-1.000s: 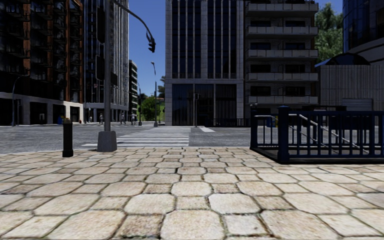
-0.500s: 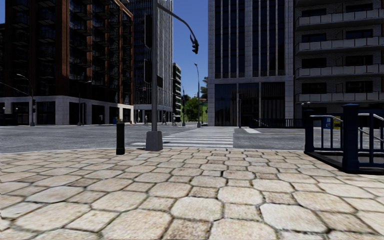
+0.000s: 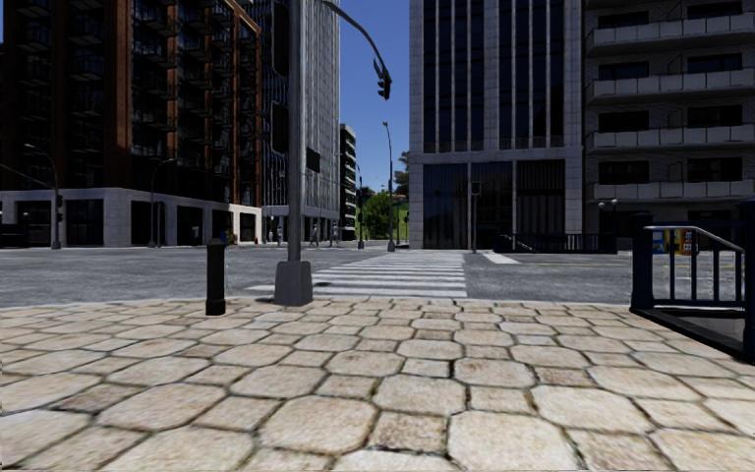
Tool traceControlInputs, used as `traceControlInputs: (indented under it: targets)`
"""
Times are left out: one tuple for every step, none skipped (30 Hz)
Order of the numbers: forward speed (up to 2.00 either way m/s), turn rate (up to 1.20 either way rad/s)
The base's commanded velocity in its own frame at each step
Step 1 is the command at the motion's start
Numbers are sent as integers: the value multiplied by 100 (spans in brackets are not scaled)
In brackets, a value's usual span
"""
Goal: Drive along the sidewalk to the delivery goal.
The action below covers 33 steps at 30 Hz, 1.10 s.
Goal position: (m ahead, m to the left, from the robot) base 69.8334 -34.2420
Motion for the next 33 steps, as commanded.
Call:
traceControlInputs:
  targets:
    - [149,0]
    - [149,0]
    - [149,0]
    - [149,0]
    - [149,0]
    - [149,0]
    - [149,0]
    - [149,0]
    - [149,0]
    - [149,0]
    - [149,0]
    - [149,0]
    - [149,0]
    - [149,0]
    - [149,0]
    - [149,0]
    - [149,0]
    - [149,0]
    - [149,0]
    - [149,0]
    - [149,0]
    - [149,0]
    - [149,0]
    - [149,0]
    - [149,0]
    - [149,0]
    - [149,0]
    - [149,0]
    - [149,0]
    - [149,0]
    - [149,0]
    - [149,0]
    - [149,0]
